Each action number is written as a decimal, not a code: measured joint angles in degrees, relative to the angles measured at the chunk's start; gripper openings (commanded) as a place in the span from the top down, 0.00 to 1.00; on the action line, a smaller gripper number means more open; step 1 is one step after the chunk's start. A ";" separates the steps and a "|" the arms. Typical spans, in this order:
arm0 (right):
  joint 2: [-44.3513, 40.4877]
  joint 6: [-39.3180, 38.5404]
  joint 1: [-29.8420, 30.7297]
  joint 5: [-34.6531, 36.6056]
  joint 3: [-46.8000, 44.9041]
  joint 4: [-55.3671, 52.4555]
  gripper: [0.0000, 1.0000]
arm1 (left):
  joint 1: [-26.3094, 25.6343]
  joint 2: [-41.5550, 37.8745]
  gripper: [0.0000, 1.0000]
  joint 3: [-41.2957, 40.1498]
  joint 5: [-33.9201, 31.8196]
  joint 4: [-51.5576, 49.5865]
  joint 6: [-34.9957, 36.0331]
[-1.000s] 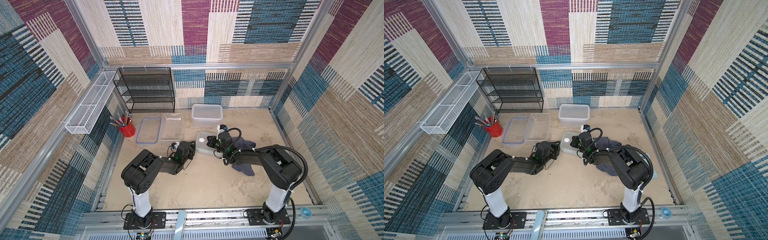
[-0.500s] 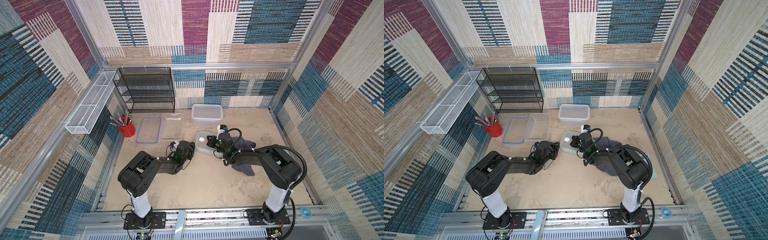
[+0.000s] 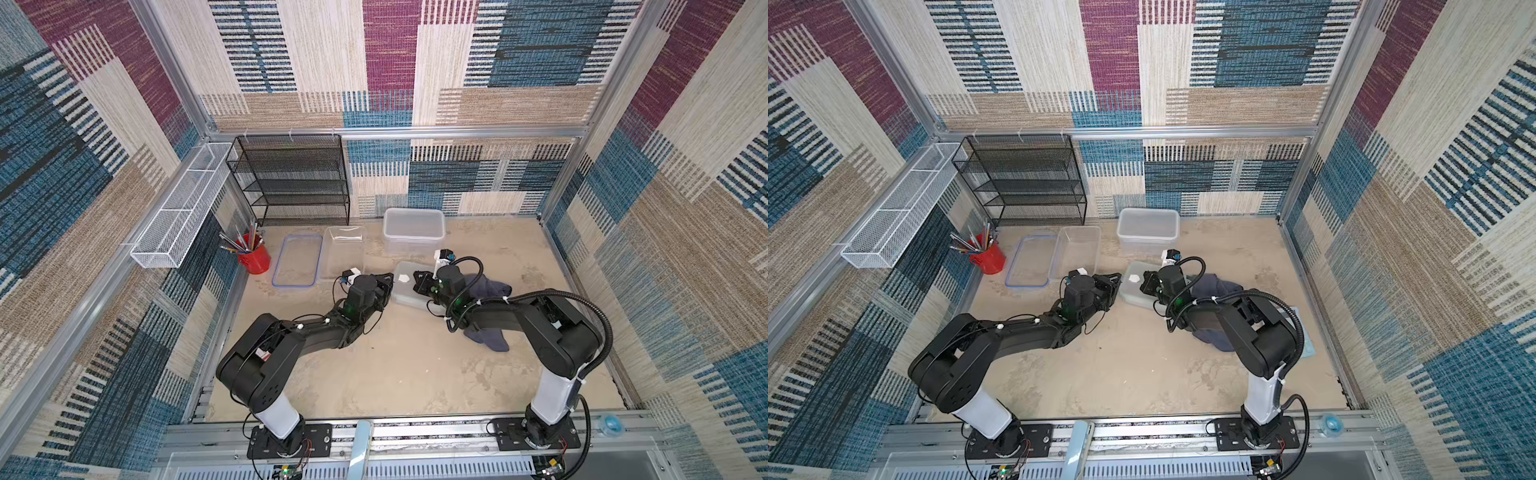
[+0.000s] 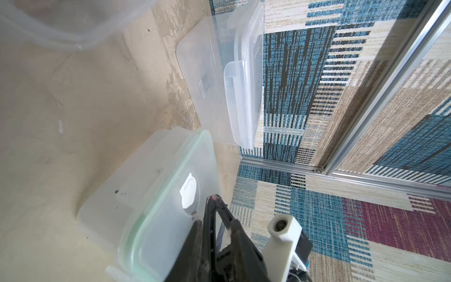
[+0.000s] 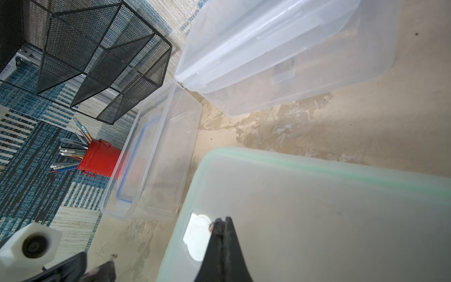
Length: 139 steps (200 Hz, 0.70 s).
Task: Wipe the insides of the lunch boxes
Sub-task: Open the fastener of the lunch box, then adjust the lunch box at the center of the board.
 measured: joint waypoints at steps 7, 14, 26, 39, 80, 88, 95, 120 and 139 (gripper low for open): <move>0.13 -0.09 0.00 -0.22 0.35 0.02 1.00 | 0.00 -1.22 0.63 0.13 -0.13 -2.19 0.87; 0.22 -0.15 0.02 -0.35 0.70 -0.24 1.00 | 0.00 -2.40 0.59 0.52 -0.50 -4.55 1.73; 0.13 -0.35 0.02 -0.66 1.55 -2.10 1.00 | 0.00 -4.55 0.53 1.79 -1.51 -8.94 3.56; -0.46 -0.87 0.00 -0.98 2.97 -5.68 1.00 | 0.17 -6.82 0.49 3.67 -1.97 -13.53 5.77; -3.58 -3.30 0.11 -4.09 13.09 -27.54 0.95 | 1.40 -11.78 0.39 8.28 -2.80 -26.99 13.40; -3.96 -4.37 0.15 -4.26 15.47 -32.00 0.92 | 1.64 -12.26 0.37 9.14 -2.75 -29.35 14.78; -4.26 -5.44 0.09 -4.44 17.92 -35.93 0.89 | 1.90 -12.59 0.36 10.08 -2.54 -31.63 16.11; -5.53 -10.36 -1.49 -4.48 26.12 -43.93 0.70 | 2.58 -12.83 0.32 13.60 0.44 -38.32 20.72; -5.70 -14.14 -4.20 -4.48 29.92 -47.52 0.52 | 2.84 -11.80 0.31 15.63 4.66 -41.66 24.24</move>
